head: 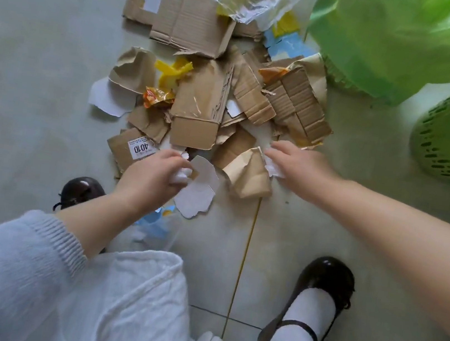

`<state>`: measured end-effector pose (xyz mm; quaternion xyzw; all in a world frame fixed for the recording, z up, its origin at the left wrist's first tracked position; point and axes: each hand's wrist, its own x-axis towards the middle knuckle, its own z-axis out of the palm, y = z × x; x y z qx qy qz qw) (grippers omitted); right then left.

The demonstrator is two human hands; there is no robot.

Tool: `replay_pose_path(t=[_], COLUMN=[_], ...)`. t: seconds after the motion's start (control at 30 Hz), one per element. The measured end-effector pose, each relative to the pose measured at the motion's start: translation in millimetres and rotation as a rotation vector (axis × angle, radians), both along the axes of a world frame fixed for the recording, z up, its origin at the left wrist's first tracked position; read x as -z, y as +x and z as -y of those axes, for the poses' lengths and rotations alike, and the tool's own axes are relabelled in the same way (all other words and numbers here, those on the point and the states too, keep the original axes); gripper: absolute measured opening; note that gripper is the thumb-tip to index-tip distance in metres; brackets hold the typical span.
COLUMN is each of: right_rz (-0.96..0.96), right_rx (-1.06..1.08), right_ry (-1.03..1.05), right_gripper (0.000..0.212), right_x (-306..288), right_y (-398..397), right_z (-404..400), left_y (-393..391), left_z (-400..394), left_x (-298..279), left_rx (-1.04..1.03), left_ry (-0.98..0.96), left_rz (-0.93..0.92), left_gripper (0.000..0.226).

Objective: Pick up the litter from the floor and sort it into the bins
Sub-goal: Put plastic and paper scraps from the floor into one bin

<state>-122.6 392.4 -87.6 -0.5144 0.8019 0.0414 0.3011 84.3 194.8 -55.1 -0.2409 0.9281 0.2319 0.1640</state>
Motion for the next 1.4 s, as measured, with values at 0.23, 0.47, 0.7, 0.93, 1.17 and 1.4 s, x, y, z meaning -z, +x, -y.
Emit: replay_pose_path(t=[0.23,0.47,0.7,0.93,1.17,1.4], right_rz=[-0.189,-0.183,-0.082,0.100,0.169,0.203], right_rx=[-0.338,-0.213,0.295,0.557,0.727,0.959], right_ry=[0.063,0.099,0.025,-0.090,-0.306,-0.720], right_gripper=[0.063,0.031,0.036,0.025,0.020,0.013], right_x=[15,19,18,-44,-113,-190], right_y=[-2,-4,-8,2,10,-18], right_z=[20,33,-3,-34,-37,-46], left_y=[8,-11,-8,-30,-53,-112], left_z=[-4,2,8,-2,-17,-15], left_x=[42,59,43,-19,-86,-159], left_rx=[0.453,0.466,-0.071,-0.338,-0.582,-0.536], left_ry=[-0.125,-0.113,0.005,0.110,0.402,0.493], left_rz=[0.223,0.113,0.058,-0.118,-0.405,-0.641], left_gripper=[0.093,0.070,0.030,0.038,0.014,0.016])
